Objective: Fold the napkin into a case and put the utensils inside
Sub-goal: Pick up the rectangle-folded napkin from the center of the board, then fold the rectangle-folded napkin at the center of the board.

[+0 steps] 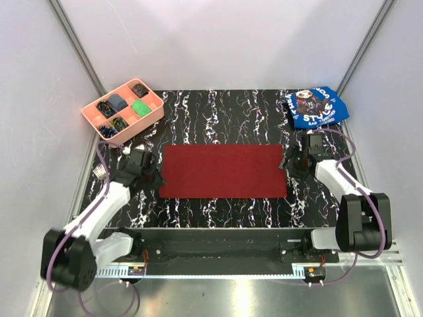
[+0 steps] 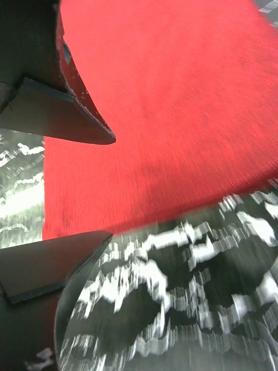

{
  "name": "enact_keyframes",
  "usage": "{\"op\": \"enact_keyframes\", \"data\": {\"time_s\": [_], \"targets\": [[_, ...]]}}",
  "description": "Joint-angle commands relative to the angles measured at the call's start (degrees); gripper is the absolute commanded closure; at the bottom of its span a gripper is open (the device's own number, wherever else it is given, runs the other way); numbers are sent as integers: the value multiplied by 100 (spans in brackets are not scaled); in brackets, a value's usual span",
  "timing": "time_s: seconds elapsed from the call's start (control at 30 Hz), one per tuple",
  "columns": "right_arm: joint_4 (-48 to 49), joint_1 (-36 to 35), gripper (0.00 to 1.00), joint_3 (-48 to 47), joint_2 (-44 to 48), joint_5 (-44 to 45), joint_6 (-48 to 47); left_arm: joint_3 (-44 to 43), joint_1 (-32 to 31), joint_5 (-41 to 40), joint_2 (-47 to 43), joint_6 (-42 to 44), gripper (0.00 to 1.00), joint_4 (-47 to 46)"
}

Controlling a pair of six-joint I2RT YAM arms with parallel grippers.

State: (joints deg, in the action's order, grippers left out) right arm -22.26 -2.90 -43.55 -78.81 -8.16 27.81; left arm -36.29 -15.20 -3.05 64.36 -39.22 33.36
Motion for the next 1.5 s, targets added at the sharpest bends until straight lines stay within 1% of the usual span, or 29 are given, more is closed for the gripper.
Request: {"op": "enact_keyframes", "data": {"time_s": [0.0,0.03,0.1,0.13,0.27,0.43,0.57,0.67,0.7,0.73,0.8,0.83,0.87,1.0,1.03,1.1,1.13,1.17,1.2,1.23,1.37,1.47], "targets": [[-522,-9,32,-469,50,966,-65,-413,-97,512,-776,143,58,-725],[-594,-35,38,-679,-151,922,-161,-466,-106,664,-715,65,59,-831],[-639,-219,39,-821,-389,896,-285,-606,-228,988,-460,-15,59,-1086],[-709,-298,39,-1004,-660,930,-398,-650,-281,1069,-364,-24,59,-1165],[-903,-554,38,-1235,-1180,1256,-522,-879,-623,1315,67,20,58,-1376],[-868,-642,40,-1358,-1655,1344,-654,-888,-774,1500,191,64,57,-1491],[-920,-738,43,-1481,-1901,1361,-663,-923,-870,1605,340,73,57,-1578],[-973,-774,50,-1534,-2042,1247,-611,-993,-984,1658,498,-15,57,-1701],[-982,-774,58,-1534,-2103,1212,-610,-1072,-1020,1685,551,-33,57,-1710],[-1008,-774,60,-1525,-2121,1168,-610,-1108,-1037,1702,656,-85,57,-1737],[-1026,-783,65,-1490,-2113,1177,-619,-1239,-1143,1737,753,-147,57,-1816],[-1026,-783,72,-1464,-2104,1212,-637,-1275,-1186,1746,849,-199,57,-1859],[-1017,-774,75,-1446,-2078,1212,-654,-1345,-1274,1746,911,-235,57,-1938],[-956,-783,83,-1323,-1693,1483,-768,-1652,-1520,1965,1525,-577,58,-2246],[-938,-783,87,-1288,-1595,1580,-777,-1749,-1660,2018,1936,-630,59,-2351],[-877,-765,89,-1235,-1367,1642,-917,-2135,-1784,2089,2395,-814,61,-2422],[-850,-774,91,-1217,-1305,1651,-953,-2275,-1863,2098,2832,-876,62,-2527],[-824,-765,97,-1217,-1278,1651,-988,-2573,-2003,2063,3054,-920,64,-2545],[-789,-765,100,-1209,-1199,1704,-1023,-2706,-2048,2037,3257,-1112,65,-2545],[-780,-756,100,-1200,-1181,1730,-1050,-2829,-2109,2045,3615,-1227,66,-2641],[-736,-695,100,-1200,-1015,1810,-1085,-3444,-2311,1782,4373,-1614,67,-2713],[-692,-633,100,-1191,-646,1897,-1199,-3700,-2434,1624,4883,-1896,67,-2668]]}}
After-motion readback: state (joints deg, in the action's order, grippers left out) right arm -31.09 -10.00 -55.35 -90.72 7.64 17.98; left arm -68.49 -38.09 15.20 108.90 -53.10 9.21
